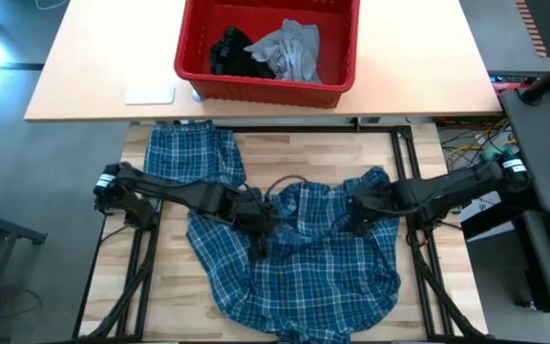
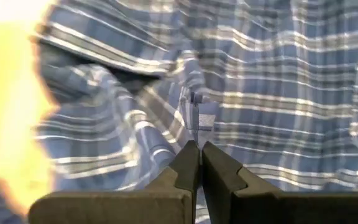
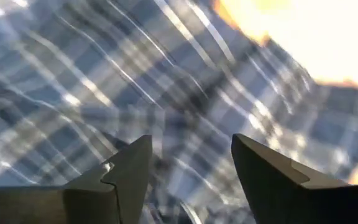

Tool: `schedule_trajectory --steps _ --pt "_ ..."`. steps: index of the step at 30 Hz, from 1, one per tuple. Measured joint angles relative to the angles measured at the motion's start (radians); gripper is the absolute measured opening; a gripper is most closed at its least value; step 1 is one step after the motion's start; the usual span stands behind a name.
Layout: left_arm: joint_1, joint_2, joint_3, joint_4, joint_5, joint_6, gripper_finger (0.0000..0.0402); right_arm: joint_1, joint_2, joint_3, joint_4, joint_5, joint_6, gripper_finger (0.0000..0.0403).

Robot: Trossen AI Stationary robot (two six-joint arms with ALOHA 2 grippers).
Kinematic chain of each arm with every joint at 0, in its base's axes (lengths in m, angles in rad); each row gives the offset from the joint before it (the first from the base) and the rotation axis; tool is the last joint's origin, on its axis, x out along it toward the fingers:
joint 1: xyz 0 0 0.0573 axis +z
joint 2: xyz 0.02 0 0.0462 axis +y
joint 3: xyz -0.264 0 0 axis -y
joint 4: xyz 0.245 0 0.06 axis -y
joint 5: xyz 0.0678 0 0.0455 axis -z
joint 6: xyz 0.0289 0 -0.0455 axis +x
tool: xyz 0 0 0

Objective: Fold Laundry from Bin
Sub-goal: Fold the blue patterned long sleeve shirt

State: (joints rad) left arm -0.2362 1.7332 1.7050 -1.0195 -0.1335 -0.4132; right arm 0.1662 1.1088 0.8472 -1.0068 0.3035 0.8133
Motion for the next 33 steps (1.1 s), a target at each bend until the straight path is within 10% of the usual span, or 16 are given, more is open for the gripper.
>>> schedule_trajectory --steps 9,18,26,33 --pt "0.109 -0.001 0.254 -0.471 -0.389 -0.037 0.0000 -0.311 -0.060 -0.240 0.146 -0.097 0.120 0.0211" --pt "0.426 -0.002 0.240 -0.289 -0.485 0.027 0.0000 -0.622 -0.079 -0.052 0.139 0.119 -0.129 0.0201" --pt "0.625 -0.005 0.163 -0.325 -0.505 -0.060 0.0000 -0.566 -0.209 -0.045 0.111 -0.296 -0.186 0.0200" --pt "0.670 0.000 0.085 -0.296 -0.484 -0.040 0.0000 -0.319 -0.177 -0.120 0.115 -0.419 -0.051 0.0200"
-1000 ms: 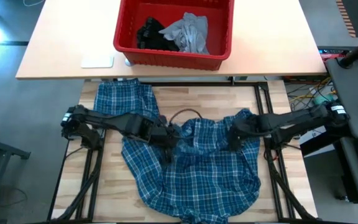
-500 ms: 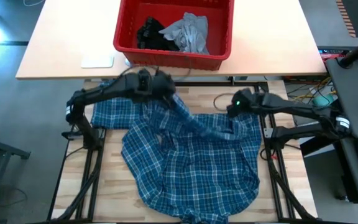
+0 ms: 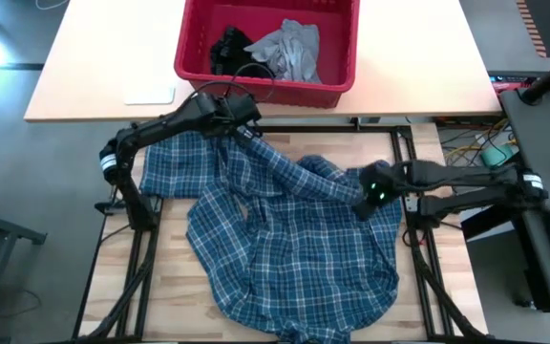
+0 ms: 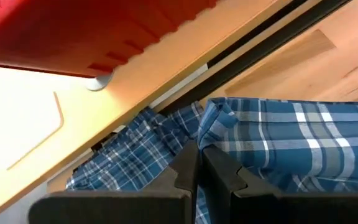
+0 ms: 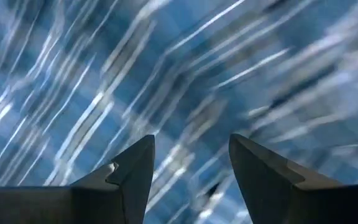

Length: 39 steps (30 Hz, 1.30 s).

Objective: Fold Laundry from Bin
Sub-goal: Fold the blue patterned long sleeve shirt

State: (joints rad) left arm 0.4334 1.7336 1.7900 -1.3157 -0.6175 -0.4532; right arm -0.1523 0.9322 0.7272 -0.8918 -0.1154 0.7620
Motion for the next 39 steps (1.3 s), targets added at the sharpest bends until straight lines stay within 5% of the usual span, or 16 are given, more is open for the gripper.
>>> schedule_trajectory --steps 6,12,20,25,32,39 --pt "0.012 0.000 -0.003 0.062 0.007 0.026 0.0000 0.017 0.254 -0.038 0.175 0.072 -0.036 0.0197" --pt "0.012 0.000 0.003 0.063 0.009 0.026 0.0000 -0.322 0.503 0.107 0.336 0.137 -0.255 0.0177" --pt "0.010 0.003 -0.021 0.080 0.025 0.001 0.0000 -0.689 0.621 0.449 0.347 0.176 -0.582 0.0151" --pt "0.022 0.004 -0.084 0.153 -0.031 -0.001 0.0000 -0.678 0.574 0.467 0.274 0.173 -0.613 0.0146" --pt "0.034 0.007 -0.153 0.240 -0.037 -0.009 0.0007 -0.502 0.388 0.234 0.147 0.162 -0.417 0.0152" --pt "0.080 0.008 -0.154 0.226 0.028 0.052 0.0111 -0.543 0.422 0.052 0.307 0.168 -0.311 0.0152"
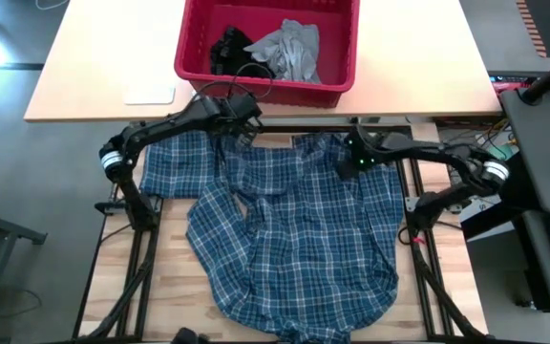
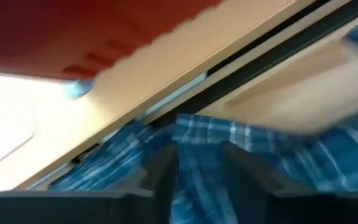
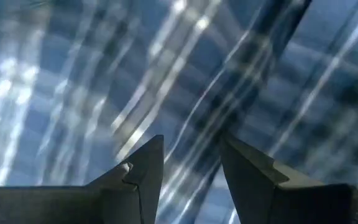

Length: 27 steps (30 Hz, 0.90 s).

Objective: Fold Laundry from Bin
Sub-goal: Fold the blue patterned long sleeve shirt

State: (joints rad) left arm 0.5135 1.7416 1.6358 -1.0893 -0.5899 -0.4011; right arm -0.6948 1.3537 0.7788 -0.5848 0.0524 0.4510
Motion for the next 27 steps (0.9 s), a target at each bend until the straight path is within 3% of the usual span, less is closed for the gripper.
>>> schedule_trajectory --steps 5,7,11,15,21,27 --pt "0.012 -0.009 0.140 -0.213 0.010 0.002 0.0215 -0.117 0.134 0.066 0.093 0.141 -0.061 0.0151" --pt "-0.021 -0.021 0.204 -0.242 0.076 0.018 0.0249 -0.168 0.167 0.126 0.071 0.234 -0.098 0.0148" --pt "-0.157 -0.043 0.251 -0.170 0.189 0.055 0.0293 -0.222 0.160 0.223 -0.028 0.307 -0.167 0.0142" --pt "-0.308 -0.032 0.197 -0.034 0.224 0.054 0.0301 -0.185 0.063 0.222 -0.095 0.262 -0.189 0.0139" --pt "-0.459 0.034 -0.015 0.279 0.287 -0.021 0.0301 0.029 -0.135 0.085 -0.141 0.117 -0.099 0.0147" --pt "-0.529 0.135 -0.202 0.385 0.360 -0.052 0.0300 0.434 -0.260 -0.076 -0.135 0.068 0.172 0.0152"
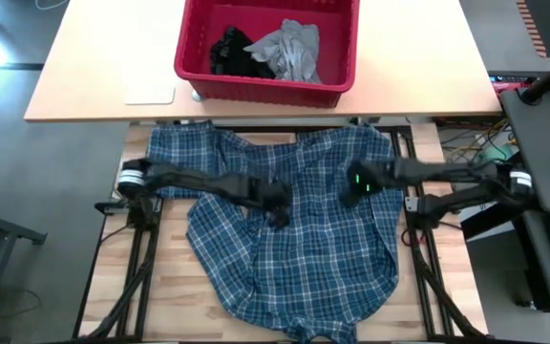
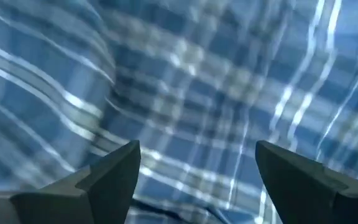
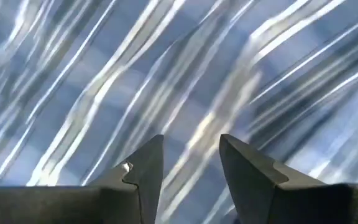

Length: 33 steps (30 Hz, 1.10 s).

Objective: Fold Laundry from Bin
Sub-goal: Fold the blue patterned long sleeve shirt

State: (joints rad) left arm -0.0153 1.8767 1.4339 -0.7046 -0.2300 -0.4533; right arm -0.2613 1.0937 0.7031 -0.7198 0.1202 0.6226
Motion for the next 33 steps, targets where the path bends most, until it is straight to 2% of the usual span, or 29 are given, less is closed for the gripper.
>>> schedule_trajectory --steps 5,11,13,16,19,21,25,28,31,33 --pt "-0.081 0.041 -0.095 0.059 0.069 -0.010 0.0289 0.328 0.033 -0.071 0.005 0.040 0.303 0.0148" --pt "-0.174 0.068 -0.151 0.076 0.141 -0.079 0.0283 0.563 0.144 -0.117 0.001 0.054 0.624 0.0150" --pt "-0.197 0.058 -0.147 0.055 0.156 -0.096 0.0283 0.627 0.182 -0.119 0.016 0.019 0.701 0.0148" --pt "-0.214 -0.001 -0.077 -0.086 0.163 -0.075 0.0283 0.720 0.224 -0.114 0.099 -0.080 0.780 0.0145" --pt "-0.197 -0.080 -0.006 -0.116 0.073 -0.015 0.0283 0.782 0.237 -0.063 0.112 -0.179 0.817 0.0144" --pt "-0.155 -0.101 0.010 -0.035 0.043 0.001 0.0283 0.783 0.203 -0.002 0.051 -0.147 0.801 0.0147" --pt "-0.059 -0.082 -0.006 0.154 0.072 0.003 0.0283 0.686 0.107 0.086 -0.087 0.102 0.692 0.0155" --pt "-0.016 -0.019 -0.029 0.235 0.083 0.002 0.0283 0.526 0.048 0.077 -0.122 0.216 0.532 0.0157" --pt "-0.001 0.066 -0.044 0.259 0.092 -0.025 0.0283 0.322 0.036 0.030 -0.105 0.230 0.326 0.0157" --pt "-0.002 0.123 -0.046 0.261 0.135 -0.050 0.0283 0.199 0.045 -0.005 -0.035 0.228 0.223 0.0157"
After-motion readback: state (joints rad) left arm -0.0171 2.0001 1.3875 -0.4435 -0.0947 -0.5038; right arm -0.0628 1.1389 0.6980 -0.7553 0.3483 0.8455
